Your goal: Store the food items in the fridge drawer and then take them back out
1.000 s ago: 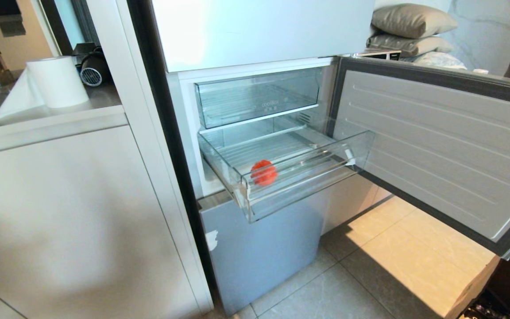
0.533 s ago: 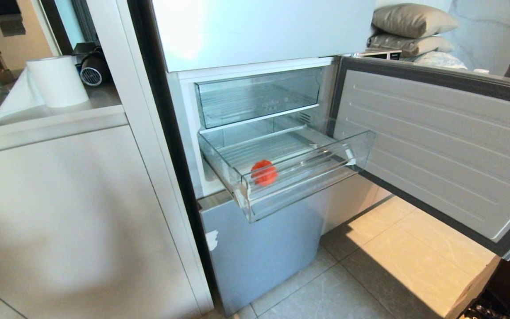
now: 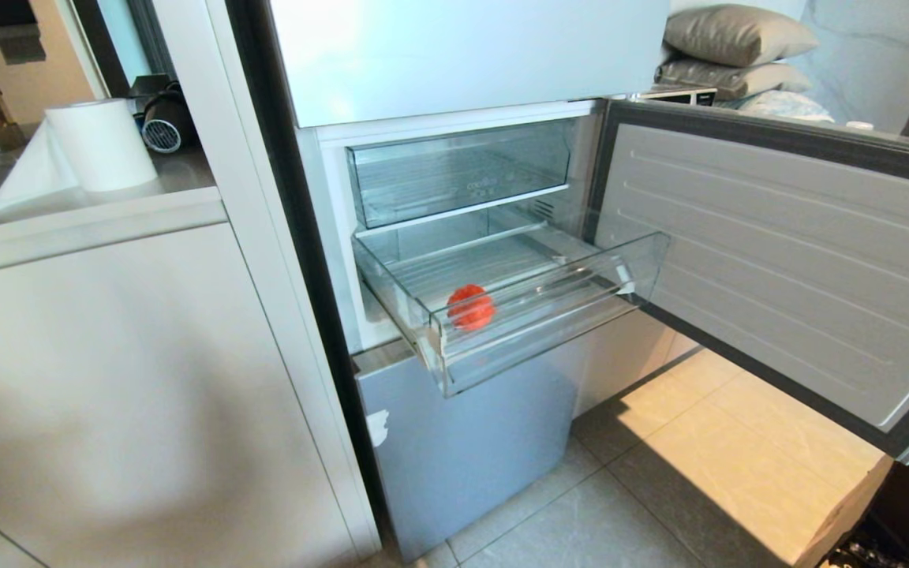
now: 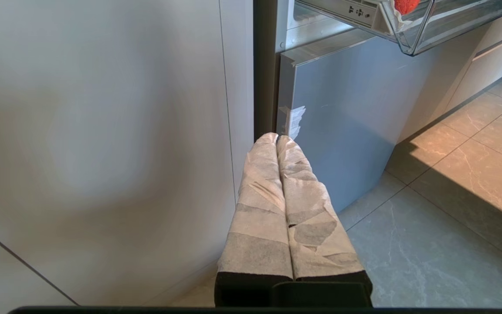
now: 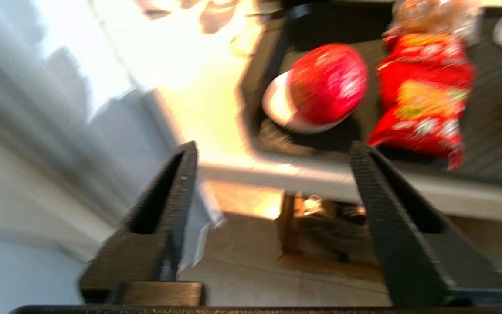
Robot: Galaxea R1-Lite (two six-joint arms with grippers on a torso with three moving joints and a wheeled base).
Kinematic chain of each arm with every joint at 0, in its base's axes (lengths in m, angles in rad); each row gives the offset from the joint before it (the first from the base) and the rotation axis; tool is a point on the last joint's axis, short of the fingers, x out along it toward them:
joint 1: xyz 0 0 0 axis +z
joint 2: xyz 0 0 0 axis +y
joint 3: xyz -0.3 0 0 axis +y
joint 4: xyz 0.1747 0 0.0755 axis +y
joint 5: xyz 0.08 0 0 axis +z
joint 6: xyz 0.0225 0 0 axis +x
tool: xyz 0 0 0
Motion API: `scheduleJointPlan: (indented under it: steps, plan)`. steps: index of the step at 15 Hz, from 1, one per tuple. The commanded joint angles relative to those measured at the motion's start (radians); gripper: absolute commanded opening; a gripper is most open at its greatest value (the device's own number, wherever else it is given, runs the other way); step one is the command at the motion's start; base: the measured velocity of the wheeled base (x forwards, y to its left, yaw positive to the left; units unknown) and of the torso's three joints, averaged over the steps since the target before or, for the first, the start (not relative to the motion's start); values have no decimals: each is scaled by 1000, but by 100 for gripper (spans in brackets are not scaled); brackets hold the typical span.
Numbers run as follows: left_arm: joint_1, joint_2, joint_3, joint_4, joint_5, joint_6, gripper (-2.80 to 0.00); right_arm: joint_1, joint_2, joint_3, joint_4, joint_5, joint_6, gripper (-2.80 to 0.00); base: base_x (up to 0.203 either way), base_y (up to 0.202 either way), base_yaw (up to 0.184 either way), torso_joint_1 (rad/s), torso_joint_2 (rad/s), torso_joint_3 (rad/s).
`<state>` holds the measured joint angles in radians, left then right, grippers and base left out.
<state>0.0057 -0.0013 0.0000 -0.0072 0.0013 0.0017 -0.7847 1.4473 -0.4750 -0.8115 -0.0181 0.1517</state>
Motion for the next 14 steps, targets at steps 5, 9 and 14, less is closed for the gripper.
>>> scheduleJointPlan:
  steps: [5,9,14]
  plan:
    - [0,0,2,0,0,0,-280,-67,150,-113,-15,-2,-7,0,0,0,0,0,0,0]
    - [0,0,2,0,0,0,-280,-75,297,-196,-75,-3,-11,0,0,0,0,0,0,0]
    - [0,0,2,0,0,0,-280,-82,439,-335,-81,0,-41,0,0,0,0,0,0,0]
